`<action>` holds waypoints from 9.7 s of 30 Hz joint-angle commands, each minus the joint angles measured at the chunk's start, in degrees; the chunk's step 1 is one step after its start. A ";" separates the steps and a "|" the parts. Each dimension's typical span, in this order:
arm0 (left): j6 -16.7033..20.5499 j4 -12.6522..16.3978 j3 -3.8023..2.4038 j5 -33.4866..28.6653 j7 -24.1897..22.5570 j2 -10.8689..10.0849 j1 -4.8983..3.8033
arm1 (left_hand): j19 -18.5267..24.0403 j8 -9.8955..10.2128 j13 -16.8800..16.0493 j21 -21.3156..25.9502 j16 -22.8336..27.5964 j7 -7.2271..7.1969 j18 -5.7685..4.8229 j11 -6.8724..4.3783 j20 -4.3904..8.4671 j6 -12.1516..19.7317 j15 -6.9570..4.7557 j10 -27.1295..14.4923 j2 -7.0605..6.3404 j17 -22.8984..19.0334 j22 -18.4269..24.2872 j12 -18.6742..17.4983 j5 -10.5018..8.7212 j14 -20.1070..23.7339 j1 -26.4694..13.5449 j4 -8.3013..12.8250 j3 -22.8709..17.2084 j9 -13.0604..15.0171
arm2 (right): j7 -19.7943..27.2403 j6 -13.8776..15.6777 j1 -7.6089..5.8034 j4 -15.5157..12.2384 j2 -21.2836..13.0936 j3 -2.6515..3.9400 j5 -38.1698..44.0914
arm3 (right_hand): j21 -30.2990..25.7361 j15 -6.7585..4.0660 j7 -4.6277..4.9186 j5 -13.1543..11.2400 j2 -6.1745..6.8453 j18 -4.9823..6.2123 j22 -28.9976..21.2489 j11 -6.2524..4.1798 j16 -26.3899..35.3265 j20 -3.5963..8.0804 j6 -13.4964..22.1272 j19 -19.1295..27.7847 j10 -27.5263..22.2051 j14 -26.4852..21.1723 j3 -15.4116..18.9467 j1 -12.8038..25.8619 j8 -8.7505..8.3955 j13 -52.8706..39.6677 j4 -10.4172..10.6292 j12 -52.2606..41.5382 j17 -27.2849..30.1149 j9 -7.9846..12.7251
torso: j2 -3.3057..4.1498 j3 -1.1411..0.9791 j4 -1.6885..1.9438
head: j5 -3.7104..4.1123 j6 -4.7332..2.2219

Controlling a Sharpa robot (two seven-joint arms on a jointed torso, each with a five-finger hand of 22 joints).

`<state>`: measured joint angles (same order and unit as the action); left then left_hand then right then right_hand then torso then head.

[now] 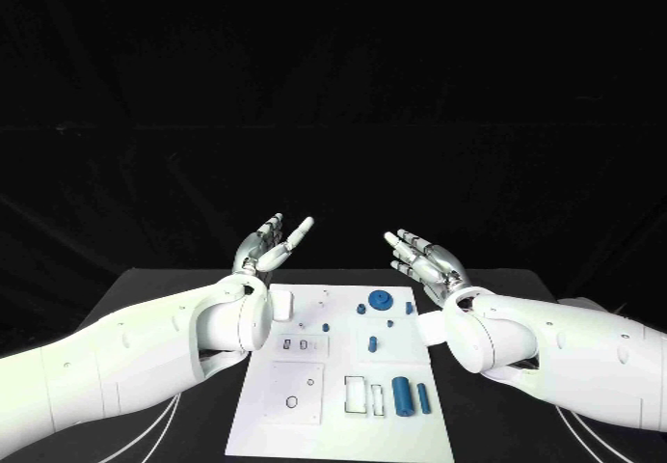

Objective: Assemble the parts on the task board

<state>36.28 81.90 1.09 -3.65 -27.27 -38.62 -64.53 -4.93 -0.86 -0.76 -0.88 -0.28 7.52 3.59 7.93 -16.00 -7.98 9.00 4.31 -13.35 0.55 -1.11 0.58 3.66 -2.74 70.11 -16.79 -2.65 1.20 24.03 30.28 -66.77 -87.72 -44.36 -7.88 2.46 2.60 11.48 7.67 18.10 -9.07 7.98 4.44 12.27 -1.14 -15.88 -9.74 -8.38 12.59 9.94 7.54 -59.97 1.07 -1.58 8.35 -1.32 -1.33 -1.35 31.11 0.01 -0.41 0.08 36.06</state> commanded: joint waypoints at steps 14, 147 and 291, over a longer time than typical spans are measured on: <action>-4.95 0.87 -0.02 -0.93 0.09 -2.80 -0.10 | 0.06 -0.64 -0.28 -0.36 -0.66 3.92 1.12 1.49 -0.53 -1.78 1.20 1.24 1.06 0.35 -0.12 0.47 -0.08 -1.43 2.24 -0.46 -1.47 0.26 | -0.66 -4.56 -0.99 0.67 -1.09 -0.63 10.15 | 2.98 1.87 8.48 0.23 -1.78 -0.64 1.85 1.89 -1.36 -0.87 -8.82 -2.77 10.10 10.11 -0.07 -9.17 1.62 -0.80 -6.34 -1.30 -0.89 -0.94 | 0.16 -0.04 0.12 | 0.69 1.06; -14.92 21.11 -0.13 0.61 2.34 -17.82 -4.74 | -45.33 -8.12 -3.11 -23.77 -15.02 4.57 6.85 1.19 2.50 -46.06 -2.63 54.65 9.91 8.38 -9.97 8.35 -0.59 -59.28 12.61 6.41 -7.39 2.60 | -35.60 -13.11 -8.93 7.39 7.16 -0.33 101.50 | 79.54 -12.81 -0.68 -2.46 10.22 -5.01 73.11 -9.24 -73.92 10.84 -57.94 -73.46 59.24 76.08 -30.61 -12.89 5.01 -5.78 -23.00 -6.76 -63.13 -5.85 | 14.90 1.20 1.84 | 3.03 -1.42; -16.35 16.12 -0.25 0.66 2.61 -17.65 -5.96 | -44.44 -7.37 -3.13 -23.73 -13.98 4.25 6.84 1.14 2.25 -46.27 -2.45 54.67 10.39 8.42 -9.80 7.32 -0.59 -58.56 13.13 7.25 -7.93 2.64 | -37.41 -11.16 -9.54 3.96 -3.12 2.22 71.64 | 81.93 -11.40 1.18 2.63 16.77 -6.06 78.66 -8.07 -88.86 9.79 -42.43 -76.57 76.77 80.06 -9.57 -13.28 10.25 -87.65 -4.48 -88.19 -88.67 -10.04 | 14.97 0.90 1.29 | 3.06 -1.73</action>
<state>21.28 97.94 0.87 -3.36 -24.45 -56.36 -70.44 -49.77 -8.60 -3.93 -24.32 -14.46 11.85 9.79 9.13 -13.92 -53.93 6.36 58.74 -3.32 8.91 -10.95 8.10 3.20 -61.56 83.06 -9.86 -10.53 3.86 -13.58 20.53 -76.52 -84.24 -47.83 -5.64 78.42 84.19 -0.30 8.94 20.43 7.68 2.59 74.94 3.66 -89.79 -5.73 -52.66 -84.05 83.98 84.12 -2.27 -72.73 11.29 -74.96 3.94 -89.12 -74.95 -11.41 45.98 0.86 0.80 3.20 34.22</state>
